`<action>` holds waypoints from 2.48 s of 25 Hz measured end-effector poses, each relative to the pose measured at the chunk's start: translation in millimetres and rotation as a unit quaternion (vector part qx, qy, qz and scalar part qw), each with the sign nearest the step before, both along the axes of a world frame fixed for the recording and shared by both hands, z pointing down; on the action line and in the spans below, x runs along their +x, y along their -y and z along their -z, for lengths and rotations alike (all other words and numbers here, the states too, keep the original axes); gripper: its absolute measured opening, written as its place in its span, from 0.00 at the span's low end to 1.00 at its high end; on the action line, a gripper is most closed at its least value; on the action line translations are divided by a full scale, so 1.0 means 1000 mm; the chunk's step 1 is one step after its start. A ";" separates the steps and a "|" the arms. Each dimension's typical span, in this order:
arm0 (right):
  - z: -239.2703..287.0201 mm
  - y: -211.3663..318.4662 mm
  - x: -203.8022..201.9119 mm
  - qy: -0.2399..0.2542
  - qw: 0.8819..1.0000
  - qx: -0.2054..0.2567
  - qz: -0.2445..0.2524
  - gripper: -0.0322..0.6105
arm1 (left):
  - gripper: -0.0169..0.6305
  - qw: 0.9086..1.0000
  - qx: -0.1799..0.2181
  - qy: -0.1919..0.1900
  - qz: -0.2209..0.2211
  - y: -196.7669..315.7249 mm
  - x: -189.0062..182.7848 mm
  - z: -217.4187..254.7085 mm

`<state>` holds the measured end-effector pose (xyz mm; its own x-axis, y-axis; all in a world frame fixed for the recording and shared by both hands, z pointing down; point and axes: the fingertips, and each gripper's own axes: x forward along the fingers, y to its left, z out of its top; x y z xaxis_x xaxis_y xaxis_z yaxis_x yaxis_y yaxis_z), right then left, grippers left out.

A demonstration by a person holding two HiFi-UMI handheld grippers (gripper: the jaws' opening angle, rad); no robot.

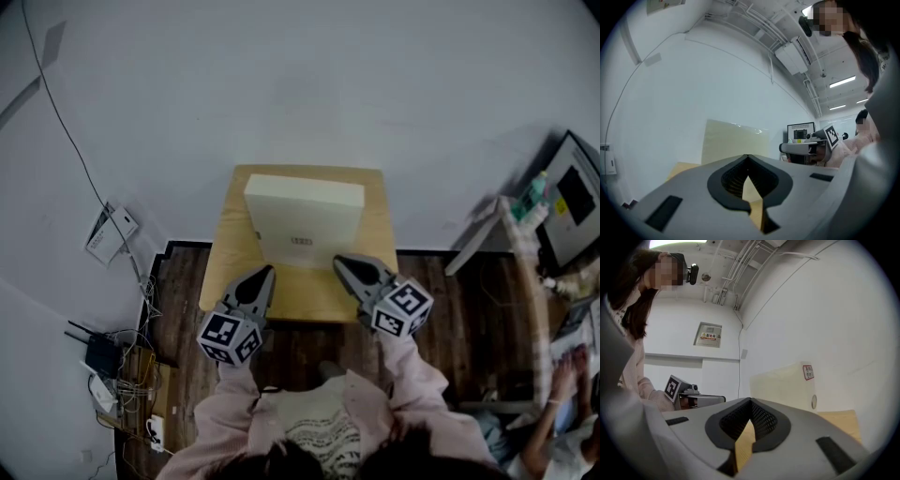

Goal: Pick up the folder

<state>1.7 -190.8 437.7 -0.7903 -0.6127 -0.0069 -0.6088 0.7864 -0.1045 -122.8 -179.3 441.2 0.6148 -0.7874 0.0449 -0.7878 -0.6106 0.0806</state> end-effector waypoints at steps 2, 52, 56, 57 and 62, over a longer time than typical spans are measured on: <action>-0.003 0.007 0.002 -0.003 1.000 -0.005 0.000 0.05 | 0.02 1.000 -0.003 0.003 0.002 0.009 0.001 -0.003; -0.053 0.081 0.066 -0.098 0.992 -0.060 -0.050 0.24 | 0.15 0.988 -0.087 0.118 -0.040 0.118 -0.057 -0.064; -0.056 0.083 0.065 -0.098 0.992 -0.069 -0.050 0.31 | 0.21 0.987 -0.085 0.123 -0.065 0.126 -0.055 -0.069; -0.056 0.084 0.065 -0.094 0.992 -0.070 -0.050 0.34 | 0.23 0.986 -0.085 0.122 -0.071 0.127 -0.055 -0.070; -0.056 0.088 0.065 -0.083 0.992 -0.073 -0.056 0.39 | 0.28 0.986 -0.081 0.116 -0.092 0.134 -0.053 -0.072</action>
